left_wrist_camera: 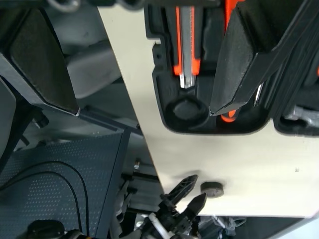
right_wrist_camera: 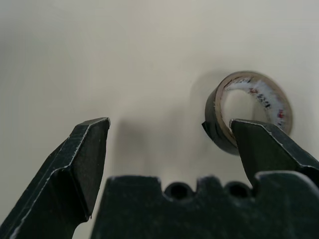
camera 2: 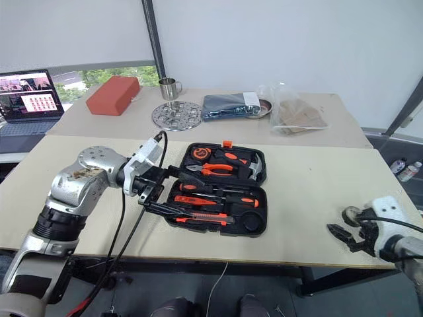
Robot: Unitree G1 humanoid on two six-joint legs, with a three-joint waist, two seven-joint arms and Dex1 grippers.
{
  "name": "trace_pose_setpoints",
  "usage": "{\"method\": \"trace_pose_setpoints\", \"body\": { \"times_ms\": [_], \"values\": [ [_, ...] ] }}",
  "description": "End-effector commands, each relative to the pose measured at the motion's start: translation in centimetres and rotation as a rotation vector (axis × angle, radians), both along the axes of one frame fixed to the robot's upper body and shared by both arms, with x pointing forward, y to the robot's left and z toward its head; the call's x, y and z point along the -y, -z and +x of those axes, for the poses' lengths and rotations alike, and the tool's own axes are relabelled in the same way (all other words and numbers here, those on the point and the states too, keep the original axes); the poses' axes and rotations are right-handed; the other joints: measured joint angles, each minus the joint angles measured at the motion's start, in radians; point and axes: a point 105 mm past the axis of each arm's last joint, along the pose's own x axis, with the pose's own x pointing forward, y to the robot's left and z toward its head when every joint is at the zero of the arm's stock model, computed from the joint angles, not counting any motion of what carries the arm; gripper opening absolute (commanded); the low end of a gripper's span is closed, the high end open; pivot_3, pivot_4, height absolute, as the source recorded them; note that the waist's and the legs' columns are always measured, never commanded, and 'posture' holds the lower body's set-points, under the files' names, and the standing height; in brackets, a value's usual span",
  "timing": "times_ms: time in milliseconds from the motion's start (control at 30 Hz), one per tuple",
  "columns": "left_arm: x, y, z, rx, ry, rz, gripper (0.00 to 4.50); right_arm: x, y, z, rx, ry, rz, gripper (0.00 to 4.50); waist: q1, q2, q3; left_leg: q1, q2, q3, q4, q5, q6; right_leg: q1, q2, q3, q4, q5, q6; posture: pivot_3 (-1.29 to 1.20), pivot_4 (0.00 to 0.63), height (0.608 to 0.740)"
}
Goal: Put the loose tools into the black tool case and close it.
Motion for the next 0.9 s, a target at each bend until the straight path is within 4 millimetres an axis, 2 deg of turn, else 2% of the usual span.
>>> {"method": "trace_pose_setpoints", "body": {
  "times_ms": [33, 67, 267, 367, 433, 500, 600, 700, 767, 900],
  "values": [
    [-0.2, -0.9, -0.3, 0.044, -0.003, -0.003, 4.50, 0.4, 0.6, 0.7, -0.026, -0.019, -0.053, 3.96, 0.001, 0.000, 0.000, 0.000, 0.000, 0.000, 0.000, 0.000, 0.000, 0.000, 0.000, 0.000, 0.000, -0.001, 0.001, 0.00, 0.150, 0.736],
    [-0.2, -1.0, -0.3, 0.045, -0.005, -0.002, 4.50, 0.2, 0.7, 1.0, -0.024, -0.018, -0.045, 3.79, 0.001, 0.000, 0.000, 0.000, 0.000, 0.000, 0.000, 0.000, 0.000, 0.001, 0.000, 0.000, 0.000, -0.001, 0.002, 0.00, 0.150, 0.736],
    [-0.5, -1.1, -0.1, 0.049, -0.013, 0.003, 4.50, -0.3, 0.3, 1.6, 0.001, -0.029, -0.024, 1.74, -0.005, 0.000, 0.000, 0.002, 0.000, 0.000, 0.000, 0.000, 0.000, 0.002, -0.001, 0.000, 0.000, -0.002, 0.004, 0.00, 0.150, 0.736],
    [-0.6, -1.0, 0.0, 0.049, -0.014, 0.013, 4.50, -0.6, -0.6, 1.8, 0.027, -0.055, -0.018, 0.65, -0.005, 0.000, 0.000, 0.002, 0.000, 0.000, 0.000, 0.000, 0.000, 0.002, -0.001, 0.000, 0.000, -0.001, 0.003, 0.00, 0.150, 0.736],
    [-0.8, -0.8, 0.0, 0.045, -0.013, 0.025, 4.50, -2.2, -1.6, 1.7, 0.047, -0.133, 0.007, 0.04, -0.006, 0.000, 0.000, 0.002, 0.000, 0.000, 0.000, 0.000, 0.000, 0.002, -0.001, 0.000, 0.000, -0.001, 0.002, 0.00, 0.150, 0.736],
    [-1.1, -0.4, 0.1, 0.044, -0.016, 0.042, 4.50, -5.6, -2.8, 1.4, 0.063, -0.261, 0.069, 0.04, -0.007, 0.001, 0.000, 0.002, 0.000, 0.000, -0.001, 0.000, 0.000, 0.001, -0.001, 0.000, 0.000, -0.001, 0.001, 0.00, 0.150, 0.736],
    [-1.8, 0.2, 0.2, 0.043, -0.027, 0.066, 4.50, -12.7, -5.0, -0.1, 0.076, -0.536, 0.185, 0.04, -0.013, 0.003, 0.001, 0.002, 0.000, 0.000, -0.002, 0.000, -0.001, 0.000, -0.001, 0.001, 0.000, 0.000, 0.000, 0.00, 0.150, 0.736],
    [-2.1, 0.7, 0.2, 0.043, -0.039, 0.074, 4.50, -17.6, -6.2, -1.5, 0.077, -0.722, 0.212, 0.04, -0.014, 0.003, 0.001, 0.004, 0.001, 0.000, -0.005, 0.001, -0.003, 0.000, 0.000, 0.002, 0.000, 0.000, 0.000, 0.00, 0.150, 0.736],
    [-2.2, 1.1, 0.0, 0.045, -0.042, 0.078, 4.50, -19.6, -5.9, -1.6, 0.067, -0.775, 0.186, 0.04, -0.010, 0.003, 0.001, 0.003, 0.001, 0.000, -0.005, 0.001, -0.003, 0.000, -0.001, 0.001, 0.000, 0.000, -0.001, 0.00, 0.150, 0.736],
    [-2.3, 1.3, 0.0, 0.054, -0.050, 0.084, 4.50, -21.0, -4.7, -1.5, 0.018, -0.801, 0.149, 0.04, 0.006, 0.002, 0.001, 0.000, -0.001, -0.001, -0.005, 0.001, -0.003, -0.002, -0.003, -0.001, 0.000, 0.000, -0.001, 0.00, 0.150, 0.736]
  ]
}}
